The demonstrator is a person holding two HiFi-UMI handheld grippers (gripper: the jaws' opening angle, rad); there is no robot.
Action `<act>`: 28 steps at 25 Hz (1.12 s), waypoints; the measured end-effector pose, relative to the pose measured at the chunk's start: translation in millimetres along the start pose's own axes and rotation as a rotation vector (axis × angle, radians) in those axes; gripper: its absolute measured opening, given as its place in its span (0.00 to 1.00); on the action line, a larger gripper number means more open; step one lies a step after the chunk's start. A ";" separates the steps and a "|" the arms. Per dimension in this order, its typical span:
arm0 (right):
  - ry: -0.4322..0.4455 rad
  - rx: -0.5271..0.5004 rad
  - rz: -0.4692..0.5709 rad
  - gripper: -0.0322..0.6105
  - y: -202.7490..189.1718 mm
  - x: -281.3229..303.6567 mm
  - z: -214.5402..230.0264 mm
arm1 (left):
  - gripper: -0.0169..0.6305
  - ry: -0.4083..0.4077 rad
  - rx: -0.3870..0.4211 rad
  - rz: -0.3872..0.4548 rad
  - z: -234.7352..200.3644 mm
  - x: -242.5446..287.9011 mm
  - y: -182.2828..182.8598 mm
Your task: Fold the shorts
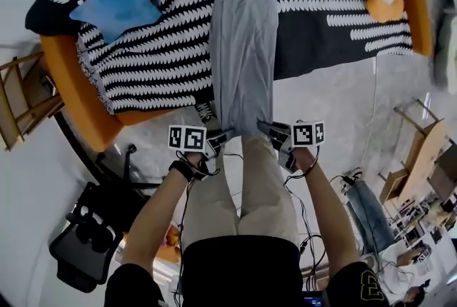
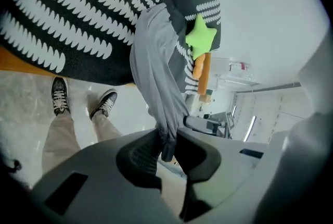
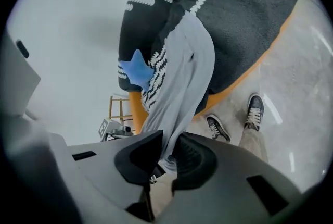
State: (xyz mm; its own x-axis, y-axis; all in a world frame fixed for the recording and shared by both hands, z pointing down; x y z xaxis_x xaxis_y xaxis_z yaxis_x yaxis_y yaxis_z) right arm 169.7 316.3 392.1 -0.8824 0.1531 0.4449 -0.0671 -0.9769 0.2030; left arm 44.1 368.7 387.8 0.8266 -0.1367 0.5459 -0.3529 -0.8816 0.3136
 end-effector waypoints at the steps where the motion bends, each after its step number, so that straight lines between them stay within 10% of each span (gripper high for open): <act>1: 0.000 0.030 -0.013 0.15 -7.3 -0.5 -1.0 | 0.13 0.013 -0.001 -0.023 -1.2 -1.3 -7.2; 6: 0.025 0.146 0.007 0.15 -10.5 -2.5 -11.1 | 0.13 0.018 0.010 -0.078 7.9 -14.7 -1.9; 13: -0.001 0.133 0.061 0.16 87.9 26.2 -41.1 | 0.13 -0.021 0.071 -0.038 30.2 -42.1 104.0; 28: 0.006 0.363 0.058 0.16 305.5 50.8 50.3 | 0.14 0.001 -0.169 -0.001 19.6 58.1 316.8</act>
State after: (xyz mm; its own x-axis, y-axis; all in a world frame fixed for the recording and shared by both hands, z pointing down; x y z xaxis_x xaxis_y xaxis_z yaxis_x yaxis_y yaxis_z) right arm 127.9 33.1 520.6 -0.8828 0.0972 0.4596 0.1516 -0.8670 0.4746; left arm -11.0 72.6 503.6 0.8268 -0.1355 0.5459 -0.4206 -0.7933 0.4402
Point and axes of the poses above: the fingertips, and each gripper's own axes: x forward along the fingers, z to its right, y out of its top, the point moved 3 cm from there along -x, backward along the fingers, and after that the axes turned 5 degrees about y, right-handed, at the moved point
